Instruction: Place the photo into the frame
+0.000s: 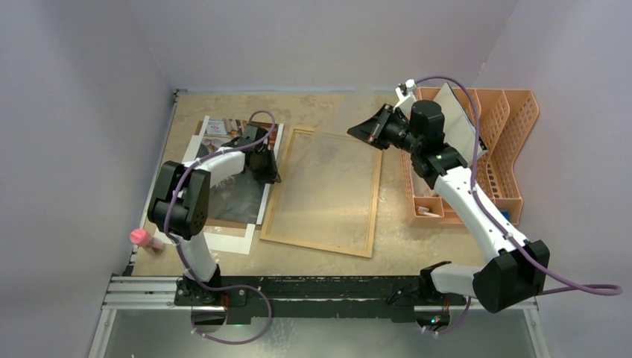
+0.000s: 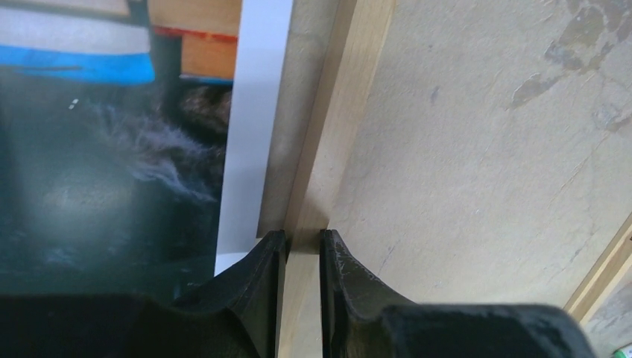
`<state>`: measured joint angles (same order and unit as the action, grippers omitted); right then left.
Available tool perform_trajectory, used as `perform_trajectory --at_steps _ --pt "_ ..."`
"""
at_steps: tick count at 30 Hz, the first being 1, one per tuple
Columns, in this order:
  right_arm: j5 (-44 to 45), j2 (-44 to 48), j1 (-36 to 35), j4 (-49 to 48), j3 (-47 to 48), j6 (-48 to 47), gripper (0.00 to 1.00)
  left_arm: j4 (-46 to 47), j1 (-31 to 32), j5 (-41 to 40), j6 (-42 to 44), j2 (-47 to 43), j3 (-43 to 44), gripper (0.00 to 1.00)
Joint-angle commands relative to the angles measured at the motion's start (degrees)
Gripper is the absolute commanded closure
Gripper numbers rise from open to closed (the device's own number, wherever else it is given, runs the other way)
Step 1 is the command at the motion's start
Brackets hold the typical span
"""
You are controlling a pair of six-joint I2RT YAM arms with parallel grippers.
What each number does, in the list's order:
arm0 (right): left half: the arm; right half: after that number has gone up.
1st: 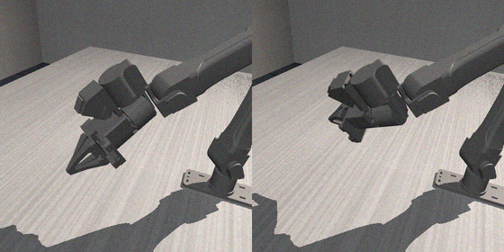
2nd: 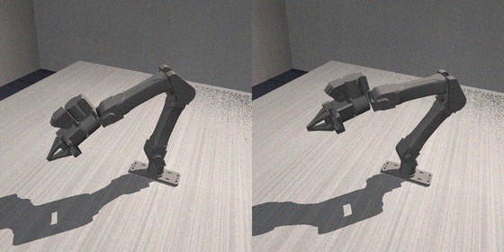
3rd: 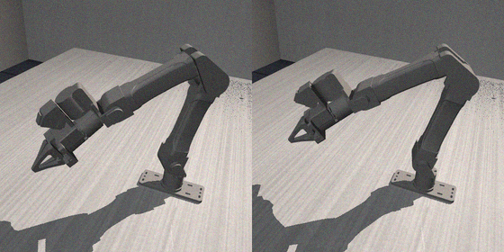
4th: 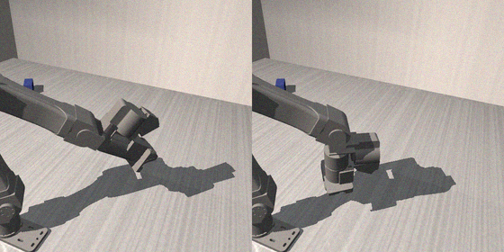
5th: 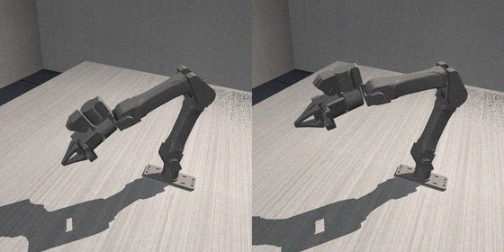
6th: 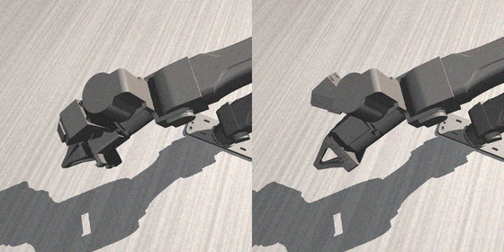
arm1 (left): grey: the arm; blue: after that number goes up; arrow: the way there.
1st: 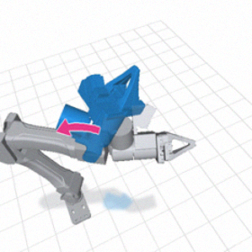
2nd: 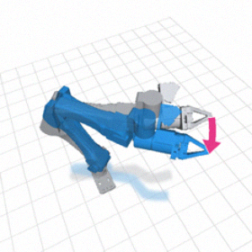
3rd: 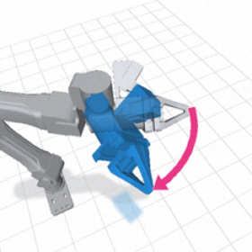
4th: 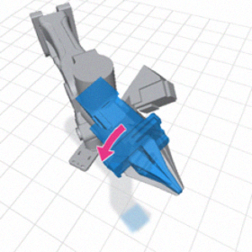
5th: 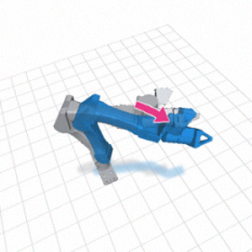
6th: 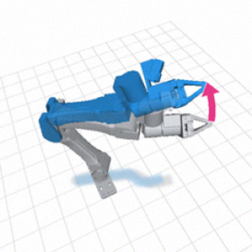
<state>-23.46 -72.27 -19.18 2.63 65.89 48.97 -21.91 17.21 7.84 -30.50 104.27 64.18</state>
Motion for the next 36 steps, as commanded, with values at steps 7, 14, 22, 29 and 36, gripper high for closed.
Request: perform_trajectory --at_steps 7,14,22,29,36 --pt "-8.1 -2.5 -0.7 -8.0 0.8 -5.2 1.0 -8.5 -3.3 2.0 -3.5 -5.6 -5.9 0.75" --pt "-7.5 -5.5 -2.6 -11.2 1.7 -3.5 1.0 -11.4 -7.3 4.1 -5.6 -12.2 -2.3 0.59" --pt "-5.9 -9.3 -7.6 -15.5 3.7 -0.6 1.0 -14.4 -12.5 -2.1 -6.2 -19.2 0.9 0.55" --pt "-2.5 -10.5 -9.1 -17.3 -4.0 1.8 1.0 -14.1 -13.7 -7.2 -6.2 -21.0 -0.2 0.48" --pt "2.5 -10.8 -8.0 -22.8 -17.2 5.6 1.0 -11.2 -13.7 -1.3 -4.5 -19.1 -3.3 0.33"
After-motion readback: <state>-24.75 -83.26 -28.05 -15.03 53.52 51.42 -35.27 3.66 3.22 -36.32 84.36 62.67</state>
